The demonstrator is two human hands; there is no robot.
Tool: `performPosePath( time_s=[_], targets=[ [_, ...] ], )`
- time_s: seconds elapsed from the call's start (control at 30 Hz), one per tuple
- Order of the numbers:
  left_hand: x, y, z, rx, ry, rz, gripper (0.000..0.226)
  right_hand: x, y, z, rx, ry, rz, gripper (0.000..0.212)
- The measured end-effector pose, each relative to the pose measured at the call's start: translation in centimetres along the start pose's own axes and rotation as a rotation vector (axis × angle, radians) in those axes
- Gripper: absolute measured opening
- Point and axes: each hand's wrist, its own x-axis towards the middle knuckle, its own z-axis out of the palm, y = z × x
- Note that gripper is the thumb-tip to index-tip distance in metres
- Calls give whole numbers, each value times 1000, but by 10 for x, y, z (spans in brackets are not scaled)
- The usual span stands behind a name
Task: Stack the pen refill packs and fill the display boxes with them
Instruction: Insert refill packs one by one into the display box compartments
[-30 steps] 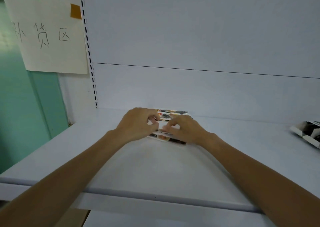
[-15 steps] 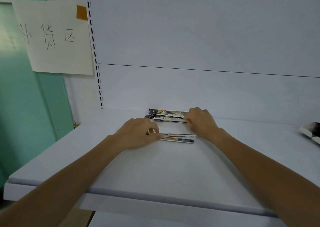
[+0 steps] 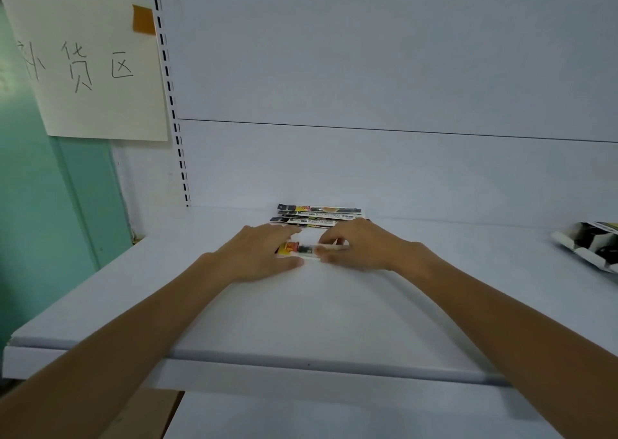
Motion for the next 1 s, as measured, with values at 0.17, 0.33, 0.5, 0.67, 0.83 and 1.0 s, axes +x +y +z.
performPosePath(
  time_s=[0.17,0.33,0.5,0.67,0.83,1.0],
  targets=[
    [0,7,-2,240,61,71,28,-7,-6,1,-182,89,-82,14],
    [-1,13,-4,204,148,38,12,-19,6,-6,-74,204,7,20],
    [6,26,-5,45,170,-9,15,-44,19,-19,454,250,243,48],
    [18,59,2,44,54,17,4,-53,30,-20,443,385,251,62],
    [25,89,7,21,83,44,9,-64,46,-21,464,442,253,79],
    [42,126,18,-86,61,64,5,-88,71,-33,563,478,313,70]
  ],
)
